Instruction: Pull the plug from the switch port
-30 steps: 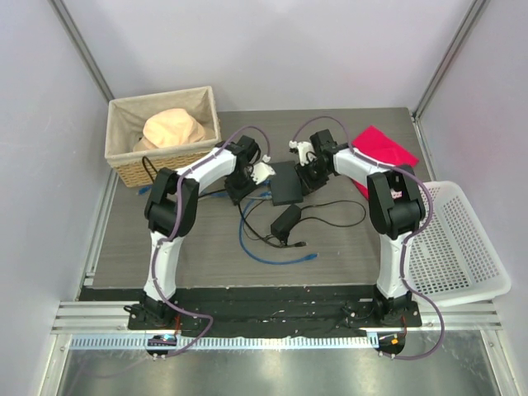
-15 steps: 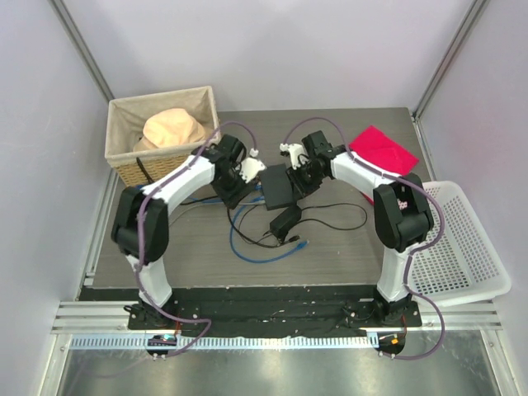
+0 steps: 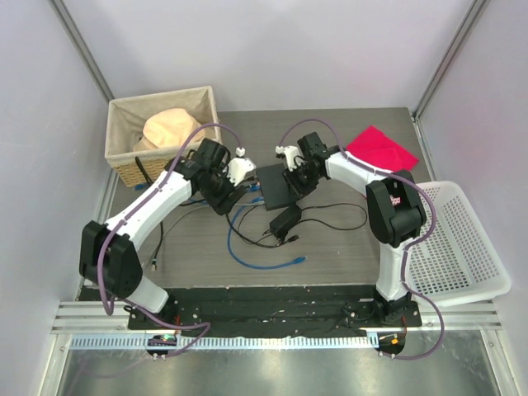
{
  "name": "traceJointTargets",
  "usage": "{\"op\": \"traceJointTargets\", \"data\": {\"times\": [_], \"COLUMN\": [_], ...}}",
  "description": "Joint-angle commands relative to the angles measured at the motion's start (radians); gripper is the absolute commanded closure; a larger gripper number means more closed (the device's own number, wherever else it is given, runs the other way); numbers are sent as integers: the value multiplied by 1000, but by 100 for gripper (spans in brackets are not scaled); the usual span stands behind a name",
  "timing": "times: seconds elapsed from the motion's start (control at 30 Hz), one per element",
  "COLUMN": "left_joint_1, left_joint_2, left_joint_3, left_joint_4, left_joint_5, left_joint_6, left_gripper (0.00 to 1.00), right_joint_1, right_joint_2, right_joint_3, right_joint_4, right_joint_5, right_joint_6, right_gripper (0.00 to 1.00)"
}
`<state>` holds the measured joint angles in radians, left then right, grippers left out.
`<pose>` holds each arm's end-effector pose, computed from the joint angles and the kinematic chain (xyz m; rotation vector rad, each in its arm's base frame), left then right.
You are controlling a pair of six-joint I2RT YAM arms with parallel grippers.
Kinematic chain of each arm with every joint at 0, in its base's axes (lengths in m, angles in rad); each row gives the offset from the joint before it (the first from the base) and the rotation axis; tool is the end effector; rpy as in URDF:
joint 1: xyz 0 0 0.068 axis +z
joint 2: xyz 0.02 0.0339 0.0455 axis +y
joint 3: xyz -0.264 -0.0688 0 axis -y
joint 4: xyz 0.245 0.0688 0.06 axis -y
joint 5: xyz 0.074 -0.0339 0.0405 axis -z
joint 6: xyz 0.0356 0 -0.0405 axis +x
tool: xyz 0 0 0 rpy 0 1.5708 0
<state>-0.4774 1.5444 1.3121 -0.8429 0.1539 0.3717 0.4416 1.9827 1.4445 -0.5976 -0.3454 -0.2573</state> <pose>0.2792 -0.1506 0.2834 1.1365 2.3890 -0.2390 0.3674 0.1870 0.1839 -1.0201 2.4959 0.5228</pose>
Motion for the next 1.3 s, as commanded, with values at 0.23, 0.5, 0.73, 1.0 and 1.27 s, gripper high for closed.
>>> {"op": "traceJointTargets", "data": {"times": [0.23,0.5,0.73,1.0,1.27], "left_joint_1": [52,54,71,71,71], "left_joint_2": [-306,-306,-285,-91,261], "left_joint_3": [-229,-208,-182,-4,367], "left_joint_4": [-31,-95,1,80,67], "left_joint_5": [78,0,16,-8,79], "left_joint_6": [147,131,69,3,-206], "left_gripper": [32,33,33,33,32], "right_joint_1": [-81,-32,104,85,-138], "right_joint_2": [20,113,-28,-110,68], "right_joint_3": [134,162,-22,-10,345], "right_joint_4": [-15,12,24,-8,-31], "right_joint_5": [84,137,105,233,-53], "right_joint_6": [3,-11,69,46,23], "right_gripper": [70,71,70,66,45]}}
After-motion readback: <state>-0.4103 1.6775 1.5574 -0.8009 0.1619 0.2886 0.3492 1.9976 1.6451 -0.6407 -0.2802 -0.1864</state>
